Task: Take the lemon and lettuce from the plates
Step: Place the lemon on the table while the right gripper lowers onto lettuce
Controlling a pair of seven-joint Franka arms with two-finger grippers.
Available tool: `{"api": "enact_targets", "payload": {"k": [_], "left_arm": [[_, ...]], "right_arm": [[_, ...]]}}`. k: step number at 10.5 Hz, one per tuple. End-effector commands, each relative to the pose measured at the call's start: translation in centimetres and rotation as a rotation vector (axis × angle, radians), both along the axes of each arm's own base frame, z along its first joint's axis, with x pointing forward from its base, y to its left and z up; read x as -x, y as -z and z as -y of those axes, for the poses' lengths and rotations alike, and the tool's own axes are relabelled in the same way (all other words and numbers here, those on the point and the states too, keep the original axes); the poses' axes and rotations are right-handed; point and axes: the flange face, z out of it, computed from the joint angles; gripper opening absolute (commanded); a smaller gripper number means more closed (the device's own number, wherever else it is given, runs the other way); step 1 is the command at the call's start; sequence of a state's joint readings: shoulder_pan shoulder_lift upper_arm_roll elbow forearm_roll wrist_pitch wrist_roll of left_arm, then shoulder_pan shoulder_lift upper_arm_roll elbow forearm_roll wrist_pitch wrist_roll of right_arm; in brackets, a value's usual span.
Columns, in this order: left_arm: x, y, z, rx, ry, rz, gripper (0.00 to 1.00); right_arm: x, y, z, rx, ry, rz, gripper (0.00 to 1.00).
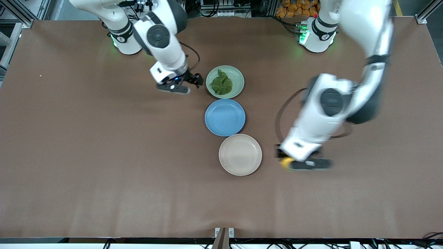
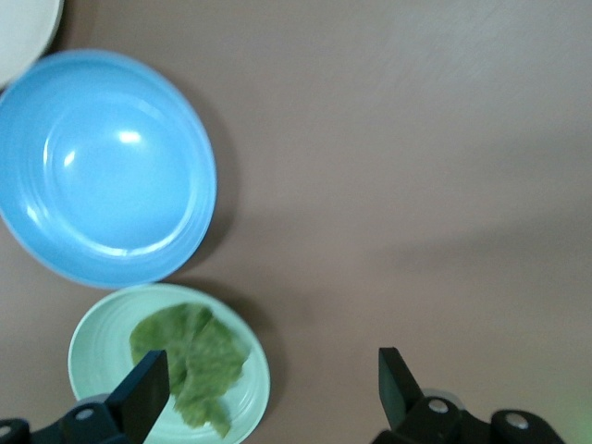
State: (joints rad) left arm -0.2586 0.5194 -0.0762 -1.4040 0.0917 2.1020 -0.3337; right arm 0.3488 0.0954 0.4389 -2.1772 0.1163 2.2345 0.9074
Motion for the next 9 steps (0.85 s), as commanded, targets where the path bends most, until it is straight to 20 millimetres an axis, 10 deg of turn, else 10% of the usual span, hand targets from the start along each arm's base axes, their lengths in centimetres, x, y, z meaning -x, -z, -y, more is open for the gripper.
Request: {"api": "enact_targets", "payload": {"k": [1, 5, 7, 8, 9], "left_arm": [[-1.0, 5.0, -4.8, -0.025, 0.057, -0.074, 0.00], [-2.3, 18.2, -9.9, -0.066, 0.023, -0.204, 0.00], [-2.5, 20.6, -11.0, -0.098, 0.028, -0.200, 0.00], [-2.5, 21.0, -11.6, -0.117, 0.029, -0.201, 0.20], [-2.6, 21.2, -12.3, -0.117, 0.021, -0.203, 0.66]], "right_arm": [[3.2, 2.7, -3.9, -0.007, 0.011, -0.032, 1.00], [7.9, 8.4, -10.9, 0.025, 0.009, -0.012, 1.00], [9.5, 10.2, -13.5, 0.047, 0.021, -0.012, 1.00], [10.4, 11.5, -14.1, 0.066, 0.016, -0.013, 1.00], [10.1, 12.6, -14.4, 0.080, 0.020, -0.011, 1.00]]}}
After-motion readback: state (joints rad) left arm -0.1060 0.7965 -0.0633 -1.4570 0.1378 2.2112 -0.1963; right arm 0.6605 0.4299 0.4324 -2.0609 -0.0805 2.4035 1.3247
